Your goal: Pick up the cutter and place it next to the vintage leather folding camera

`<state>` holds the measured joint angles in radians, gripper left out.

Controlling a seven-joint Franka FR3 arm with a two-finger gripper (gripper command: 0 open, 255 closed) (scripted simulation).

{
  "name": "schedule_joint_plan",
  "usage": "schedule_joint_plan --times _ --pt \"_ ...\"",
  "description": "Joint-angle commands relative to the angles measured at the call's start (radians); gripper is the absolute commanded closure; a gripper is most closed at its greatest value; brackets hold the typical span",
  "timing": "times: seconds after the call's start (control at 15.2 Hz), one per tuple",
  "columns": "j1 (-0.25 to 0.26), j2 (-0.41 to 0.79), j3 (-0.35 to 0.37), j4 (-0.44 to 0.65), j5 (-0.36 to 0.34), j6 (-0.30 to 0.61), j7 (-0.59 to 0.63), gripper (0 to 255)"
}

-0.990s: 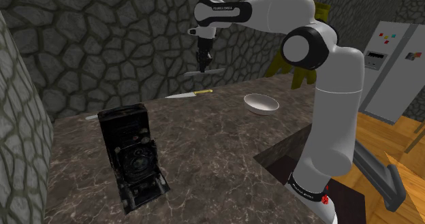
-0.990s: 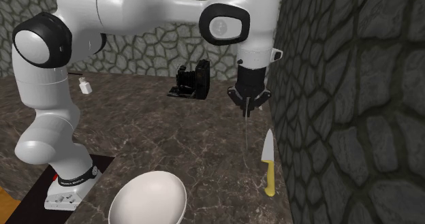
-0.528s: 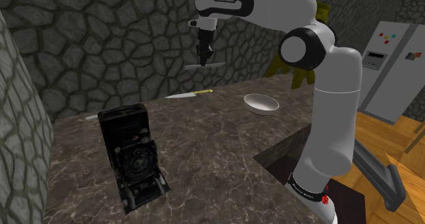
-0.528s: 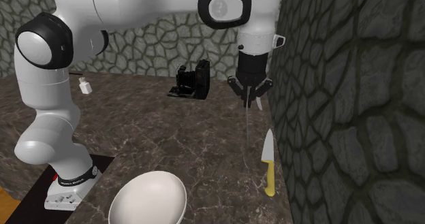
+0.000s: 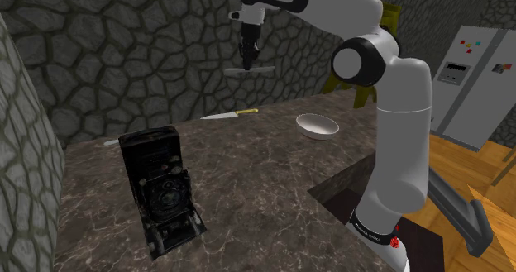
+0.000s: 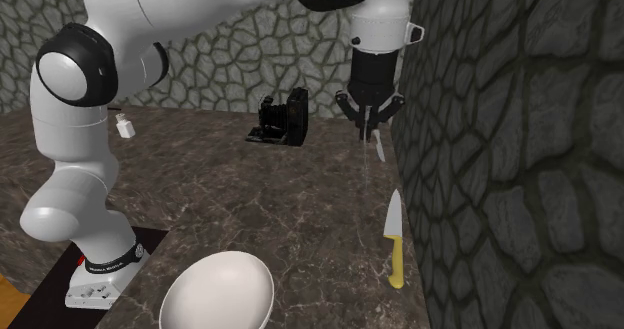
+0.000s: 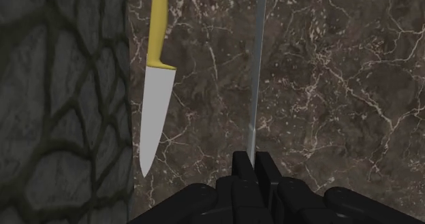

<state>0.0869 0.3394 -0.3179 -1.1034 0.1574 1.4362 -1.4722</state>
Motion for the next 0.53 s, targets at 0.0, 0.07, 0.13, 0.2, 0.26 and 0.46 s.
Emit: schedule_joint_plan --times 0.0,0.07,0.13,0.2,0.26,0.46 --pt "-0.009 0.021 0.0 0.059 0.007 -0.04 0.0 255" --pt "-0.014 0.032 0.0 0.092 0.011 -0.061 0.001 255" --pt "-0.02 0.046 0.0 0.127 0.016 -0.082 0.001 255" --pt "-0.027 0.06 0.001 0.164 0.021 -0.106 0.002 255" --pt "-0.029 0.066 0.001 0.179 0.023 -0.114 0.002 255" --pt "0.054 -0.105 0.006 -0.071 -0.033 -0.027 0.05 255"
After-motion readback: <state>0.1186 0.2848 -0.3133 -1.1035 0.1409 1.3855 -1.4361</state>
